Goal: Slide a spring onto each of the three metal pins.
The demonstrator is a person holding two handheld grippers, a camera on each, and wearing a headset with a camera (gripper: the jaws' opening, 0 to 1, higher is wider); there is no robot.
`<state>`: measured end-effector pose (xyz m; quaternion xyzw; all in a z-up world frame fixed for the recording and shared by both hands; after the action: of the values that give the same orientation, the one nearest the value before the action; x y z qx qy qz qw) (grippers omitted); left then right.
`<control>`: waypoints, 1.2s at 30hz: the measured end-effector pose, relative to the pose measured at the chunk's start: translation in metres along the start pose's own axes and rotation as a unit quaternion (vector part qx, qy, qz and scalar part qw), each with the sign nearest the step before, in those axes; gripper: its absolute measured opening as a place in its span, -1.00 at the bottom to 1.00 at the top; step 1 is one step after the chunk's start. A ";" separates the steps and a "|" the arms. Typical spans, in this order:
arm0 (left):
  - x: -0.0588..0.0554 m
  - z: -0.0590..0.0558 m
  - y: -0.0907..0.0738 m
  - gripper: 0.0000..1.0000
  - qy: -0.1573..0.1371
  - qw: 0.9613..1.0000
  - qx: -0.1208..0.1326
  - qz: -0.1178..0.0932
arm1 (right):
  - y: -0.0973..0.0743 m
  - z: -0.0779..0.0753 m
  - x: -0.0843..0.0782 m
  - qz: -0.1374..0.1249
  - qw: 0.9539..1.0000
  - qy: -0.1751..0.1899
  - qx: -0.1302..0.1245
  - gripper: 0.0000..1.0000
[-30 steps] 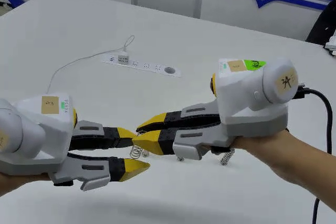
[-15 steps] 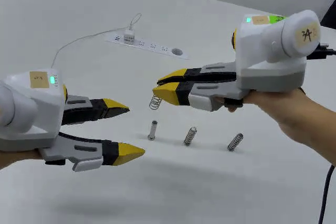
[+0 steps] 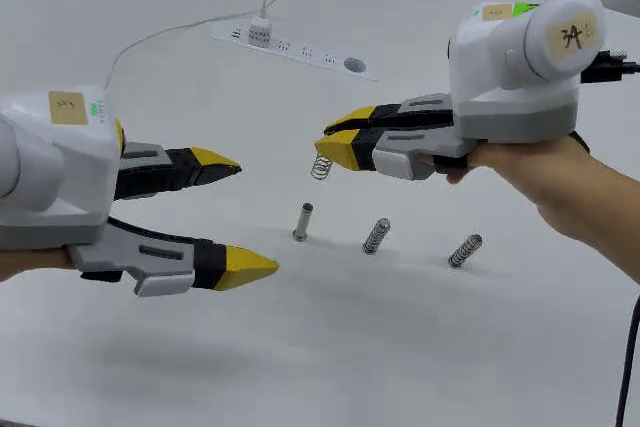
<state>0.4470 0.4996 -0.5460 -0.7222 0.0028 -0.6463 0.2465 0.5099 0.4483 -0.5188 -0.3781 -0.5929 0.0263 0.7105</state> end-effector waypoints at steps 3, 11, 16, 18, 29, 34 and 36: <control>-0.002 0.002 0.001 0.29 -0.003 1.000 0.000 0.002 | 0.006 -0.002 -0.005 0.005 1.000 0.006 0.003 -0.81; -0.004 0.007 0.000 0.35 -0.034 0.999 0.004 -0.014 | 0.018 -0.006 -0.018 0.018 1.000 0.019 0.006 -0.81; -0.009 0.012 -0.002 0.44 -0.037 0.999 0.009 -0.007 | 0.022 -0.008 -0.026 0.022 0.999 0.033 0.004 -0.81; -0.011 0.013 -0.003 0.45 -0.040 0.999 0.010 -0.005 | 0.023 -0.008 -0.029 0.024 0.999 0.036 0.005 -0.81; -0.018 0.021 -0.007 0.59 -0.050 0.999 0.011 -0.002 | 0.034 -0.007 -0.042 0.038 0.999 0.035 0.008 -0.81; -0.019 0.023 -0.007 0.65 -0.057 0.998 0.012 -0.004 | 0.037 -0.006 -0.047 0.045 0.998 0.039 0.011 -0.81; -0.020 0.024 -0.007 0.65 -0.056 0.998 0.013 -0.003 | 0.040 -0.006 -0.050 0.050 0.998 0.034 0.008 -0.80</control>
<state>0.4640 0.5207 -0.5629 -0.7541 -0.0214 -0.6052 0.2541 0.5166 0.4490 -0.5826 -0.4022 -0.5484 0.0534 0.7312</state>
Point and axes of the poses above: the centre of the closed fingertips' face, and the gripper's own axes: y roughly forward along the fingers, z roughly to its left, x roughly out of its top, the point moved 1 cm from there along -y, roughly backward along the fingers, and after that the axes turned 2 degrees about z, right-handed, at the moved point
